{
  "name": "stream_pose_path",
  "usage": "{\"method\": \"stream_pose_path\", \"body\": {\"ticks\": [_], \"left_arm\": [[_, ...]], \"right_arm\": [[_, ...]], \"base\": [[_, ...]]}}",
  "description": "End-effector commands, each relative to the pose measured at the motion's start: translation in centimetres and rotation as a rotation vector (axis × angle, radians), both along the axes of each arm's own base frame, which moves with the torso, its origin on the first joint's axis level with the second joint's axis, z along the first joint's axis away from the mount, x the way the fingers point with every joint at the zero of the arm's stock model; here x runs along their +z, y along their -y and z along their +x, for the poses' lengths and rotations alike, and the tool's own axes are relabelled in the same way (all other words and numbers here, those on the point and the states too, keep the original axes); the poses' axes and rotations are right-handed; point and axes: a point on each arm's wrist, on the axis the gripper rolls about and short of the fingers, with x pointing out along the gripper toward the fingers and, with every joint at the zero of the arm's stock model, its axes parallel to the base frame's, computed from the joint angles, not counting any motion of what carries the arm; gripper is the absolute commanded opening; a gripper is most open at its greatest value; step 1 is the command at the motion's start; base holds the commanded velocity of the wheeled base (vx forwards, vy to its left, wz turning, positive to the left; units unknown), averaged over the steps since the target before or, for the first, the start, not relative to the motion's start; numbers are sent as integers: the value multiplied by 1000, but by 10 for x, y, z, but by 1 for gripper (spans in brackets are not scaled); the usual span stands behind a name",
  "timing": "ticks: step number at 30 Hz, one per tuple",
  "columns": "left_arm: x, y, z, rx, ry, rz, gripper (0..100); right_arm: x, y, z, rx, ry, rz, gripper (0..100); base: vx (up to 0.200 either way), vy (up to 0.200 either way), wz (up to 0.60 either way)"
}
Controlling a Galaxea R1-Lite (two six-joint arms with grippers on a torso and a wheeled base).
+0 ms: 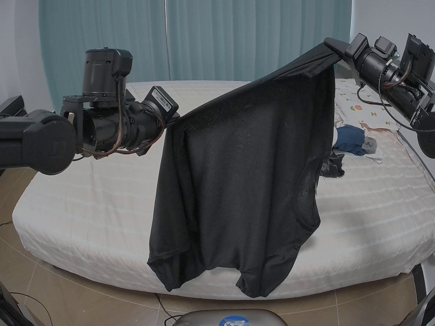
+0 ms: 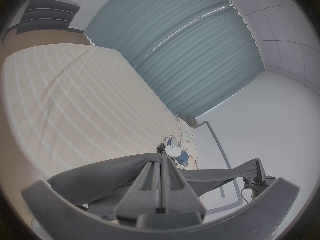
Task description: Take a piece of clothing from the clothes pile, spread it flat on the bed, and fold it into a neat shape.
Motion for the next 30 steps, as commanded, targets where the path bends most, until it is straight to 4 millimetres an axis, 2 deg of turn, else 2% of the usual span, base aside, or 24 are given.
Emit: {"method": "stream_pose_path", "body": {"ticks": [1,4,5,10,11,12,14,18,19,22,23,30], "left_arm": [[-17,10,19,-2,-29,23,0],[-21,12,24,-1,-35,26,0],[-29,16,32,-1,-48,33,0],[-43,24,47,-3,-70,44,0],[-52,28,54,-1,-85,53,0],[-52,28,54,-1,-85,53,0],[-68,32,66,4,-117,66,0],[-88,34,77,13,-139,75,0],[-89,34,78,14,-139,75,0],[-105,34,97,36,-108,53,0],[-106,34,98,36,-108,53,0],[-140,46,123,49,-139,32,0]], "right_arm": [[-6,-2,10,-4,-13,-2,0],[-7,-3,11,-3,-8,-2,0],[-17,-5,18,-4,-31,-10,0],[-40,-7,38,-41,-78,-18,0],[-54,-7,49,-65,-106,-23,0],[-54,-7,49,-65,-106,-23,0],[-75,-10,65,-98,-131,-21,0],[-105,-9,84,-140,-160,-24,0],[-106,-9,85,-142,-160,-24,0],[-128,-9,98,-180,-194,-28,0],[-128,-9,98,-183,-193,-27,0],[-174,-14,122,-225,-258,-39,0]], "base": [[200,0,0],[200,0,0],[200,0,0],[200,0,0],[200,0,0],[0,0,0],[0,0,0],[0,0,0],[0,0,0],[0,0,0],[0,0,0],[0,0,0]]}}
